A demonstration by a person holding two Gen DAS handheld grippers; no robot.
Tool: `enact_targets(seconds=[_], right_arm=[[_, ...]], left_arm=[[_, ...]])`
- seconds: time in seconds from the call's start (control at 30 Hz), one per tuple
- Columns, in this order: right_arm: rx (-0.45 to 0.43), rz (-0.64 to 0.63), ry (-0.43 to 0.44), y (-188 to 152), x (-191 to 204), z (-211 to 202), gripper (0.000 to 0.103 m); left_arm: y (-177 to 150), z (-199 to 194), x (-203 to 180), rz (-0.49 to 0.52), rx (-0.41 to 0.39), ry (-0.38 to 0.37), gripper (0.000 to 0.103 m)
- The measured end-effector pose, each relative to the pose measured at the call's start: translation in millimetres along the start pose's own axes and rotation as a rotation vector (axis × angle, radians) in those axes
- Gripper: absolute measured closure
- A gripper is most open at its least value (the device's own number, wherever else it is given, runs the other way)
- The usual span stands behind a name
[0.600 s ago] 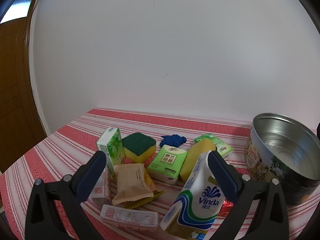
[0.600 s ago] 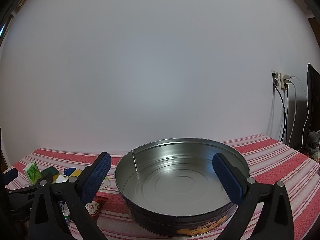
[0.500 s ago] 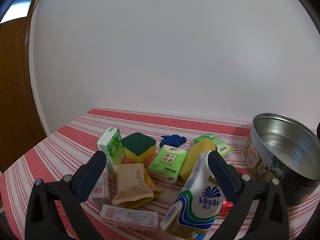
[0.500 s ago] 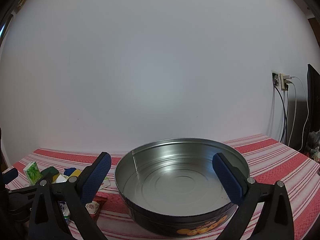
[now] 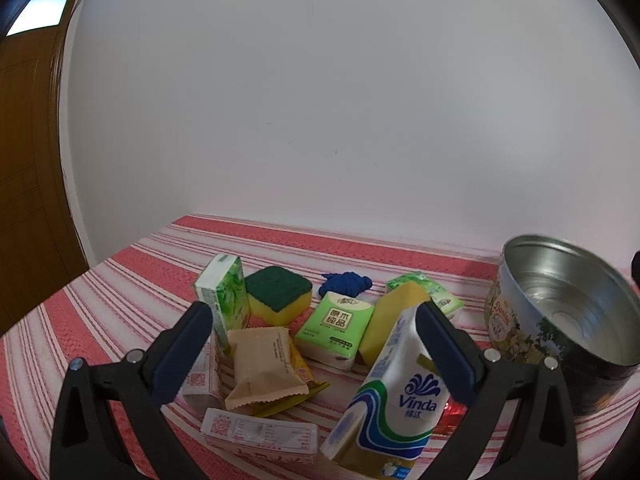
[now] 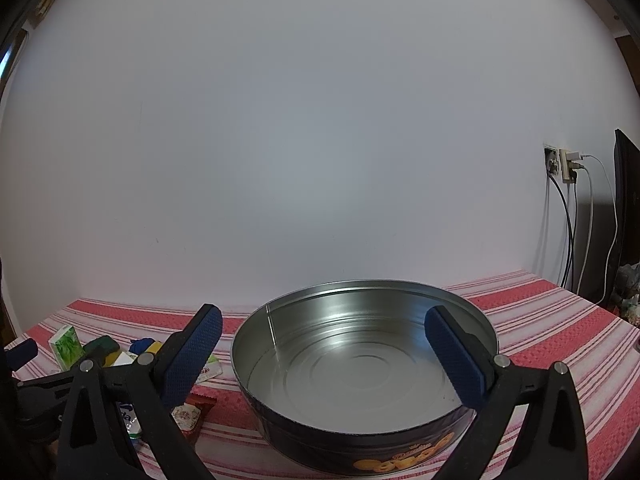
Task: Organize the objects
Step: 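Move both grippers toward the item pile and the silver tin, then grasp the white Vinda tissue pack with left gripper while right grasps red snack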
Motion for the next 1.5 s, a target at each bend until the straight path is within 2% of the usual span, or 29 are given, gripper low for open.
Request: enact_targets(seconds=[0.1,0.27,0.37,0.47,0.53,0.6,0.67,0.77,0.83,0.97,1.07,1.13,1.33,1.43,1.5], right_arm=[[0.000,0.003,0.003,0,-3,0,0.000],[-0.009,0.004,0.015,3,-2,-6,0.000],[-0.001,0.009,0.028,3,-1,-5,0.000],[-0.004,0.014,0.037,6,2,-6,0.000],[-0.010,0.016,0.033,6,1,-6,0.000],[-0.008,0.024,0.032,6,0,-5,0.000],[-0.001,0.035,0.027,5,-1,-2,0.000],[0.011,0.050,0.022,4,-5,0,0.000],[0.014,0.056,0.017,4,-6,0,0.000],[0.015,0.056,0.016,3,-5,0,0.000],[0.012,0.054,0.020,3,-5,-4,0.000],[0.013,0.051,0.025,2,-5,-6,0.000],[0.034,0.031,0.082,0,2,-8,0.001],[0.029,0.002,0.141,-1,13,-13,0.001],[0.026,-0.014,0.196,-3,23,-20,0.001]], left_arm=[[1,-2,8,-0.010,0.003,-0.014,0.000],[1,-12,24,-0.083,0.004,-0.072,0.000],[-2,-15,22,-0.113,0.014,-0.146,0.001],[-6,-11,2,-0.074,0.068,-0.241,0.002],[-12,-7,-18,0.014,0.100,-0.259,0.006],[-21,3,-38,0.143,0.162,-0.236,0.017],[-30,8,-49,0.184,0.215,-0.237,0.021],[-39,21,-54,0.204,0.301,-0.230,0.026],[-48,33,-54,0.205,0.382,-0.216,0.036],[-50,35,-47,0.136,0.402,-0.260,0.045],[-48,30,-41,0.111,0.391,-0.274,0.051],[-45,23,-37,0.090,0.357,-0.271,0.055],[-10,-6,-5,-0.002,0.144,-0.242,0.055],[10,-15,26,-0.049,0.058,-0.165,0.055],[19,-16,47,-0.065,0.028,-0.113,0.055]])
Point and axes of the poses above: each gripper's, at about its wrist camera, not at the fingertips, and z roughly the way its jaws point, x to its left, y to its top, the point moved 6 cm from there along z, roughly the way its jaws point, and after that the axes turned 8 degrees about -y, right-handed, at the moved point
